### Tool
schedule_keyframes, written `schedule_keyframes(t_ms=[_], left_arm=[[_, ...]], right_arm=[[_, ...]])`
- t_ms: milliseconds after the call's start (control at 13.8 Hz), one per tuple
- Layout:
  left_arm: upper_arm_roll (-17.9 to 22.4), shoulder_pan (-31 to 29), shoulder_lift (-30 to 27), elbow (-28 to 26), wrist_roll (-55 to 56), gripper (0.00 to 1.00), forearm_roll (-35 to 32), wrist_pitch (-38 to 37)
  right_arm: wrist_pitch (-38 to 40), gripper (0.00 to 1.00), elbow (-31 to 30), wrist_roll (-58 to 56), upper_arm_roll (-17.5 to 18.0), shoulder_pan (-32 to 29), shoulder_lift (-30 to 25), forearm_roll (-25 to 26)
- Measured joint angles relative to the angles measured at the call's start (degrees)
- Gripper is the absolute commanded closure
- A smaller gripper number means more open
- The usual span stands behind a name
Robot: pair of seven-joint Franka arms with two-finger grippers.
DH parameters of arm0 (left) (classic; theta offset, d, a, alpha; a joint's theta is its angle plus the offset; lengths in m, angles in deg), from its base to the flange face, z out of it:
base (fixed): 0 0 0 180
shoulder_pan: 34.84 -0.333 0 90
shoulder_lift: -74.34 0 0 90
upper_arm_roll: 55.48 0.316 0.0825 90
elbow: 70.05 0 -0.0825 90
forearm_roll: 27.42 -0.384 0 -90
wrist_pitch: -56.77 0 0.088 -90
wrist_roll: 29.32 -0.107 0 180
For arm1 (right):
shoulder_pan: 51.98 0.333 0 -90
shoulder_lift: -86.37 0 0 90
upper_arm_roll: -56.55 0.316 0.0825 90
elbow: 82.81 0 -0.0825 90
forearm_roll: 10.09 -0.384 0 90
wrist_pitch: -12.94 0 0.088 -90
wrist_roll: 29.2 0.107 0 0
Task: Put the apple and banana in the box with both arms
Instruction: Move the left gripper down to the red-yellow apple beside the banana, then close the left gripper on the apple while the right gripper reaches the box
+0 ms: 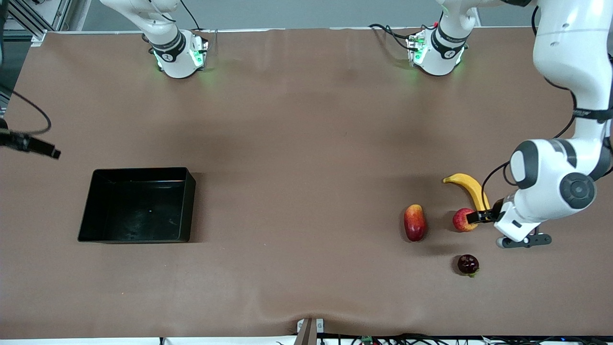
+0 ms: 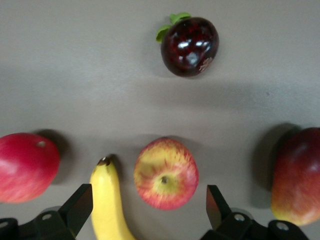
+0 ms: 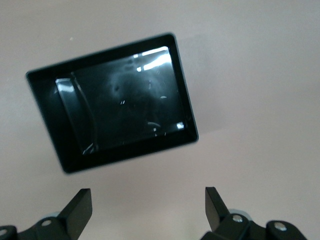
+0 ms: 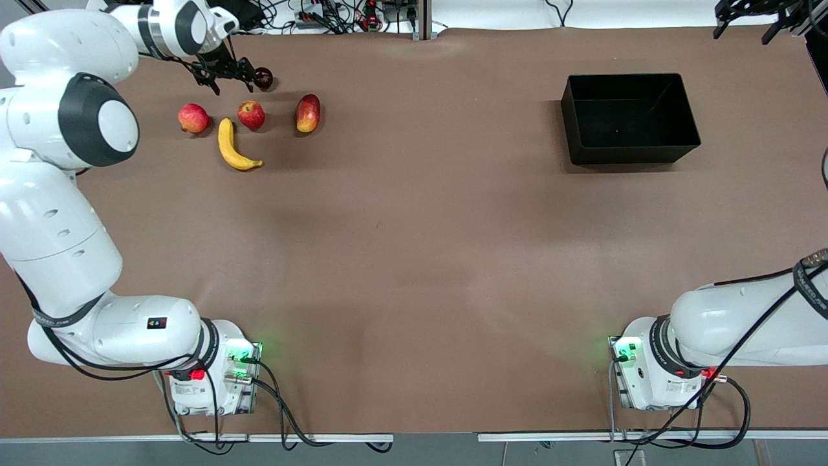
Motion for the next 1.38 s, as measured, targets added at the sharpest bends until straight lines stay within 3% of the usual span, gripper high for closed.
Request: schedule_keyframes(t_ms=[435, 507, 580, 652, 725, 1087, 1159, 1232, 1377], left_arm=[[0.0, 0.5, 5.1, 0.0, 0.0, 0.00, 0.0, 2.9], [0.0, 0.5, 5.6, -0.1, 0.0, 0.22, 0.0, 3.1], [0.0, 0.5, 5.9, -0.1, 0.0, 0.55, 0.0, 3.1], [0.0, 0.5, 6.0, -0.1, -0.1, 0.81, 0.0, 3.1], [-0.1, 0.6, 6.0, 0.0, -0.2, 1.00, 0.0, 3.1], [-0.5, 2.0, 4.7, 0.8, -0.4, 1.00, 0.0, 2.7], [-0.6, 2.3, 3.6, 1.0, -0.4, 1.00, 0.0, 1.8], [-0.6, 2.9, 2.2, 1.3, -0.4, 1.00, 0.0, 0.6], [-0.6, 4.2, -1.2, 1.5, -0.3, 1.00, 0.0, -2.5]], right_arm=[[-6.3, 0.00, 1.1, 0.0, 0.0, -0.2, 12.6, 1.4], [-6.5, 0.00, 1.7, 0.0, 0.0, -0.2, 15.0, 2.0], [-6.5, 0.00, 2.2, -0.1, 0.1, -0.2, 17.3, 3.1], [-7.1, 0.00, 2.4, -0.5, 0.1, -0.3, 19.4, 4.4], [-9.3, 0.00, 2.6, -2.0, 0.0, -0.6, 21.2, 5.0], [-20.5, 0.00, 2.8, -13.0, -0.1, -5.7, 28.5, 5.2], [-21.1, 0.30, 2.9, -13.7, -0.1, -6.1, 29.9, 5.2], [-21.5, 0.99, 2.9, -13.9, 0.1, -6.1, 30.8, 5.2], [-21.4, 1.00, 3.3, -13.9, 0.7, -5.7, 31.5, 5.2]])
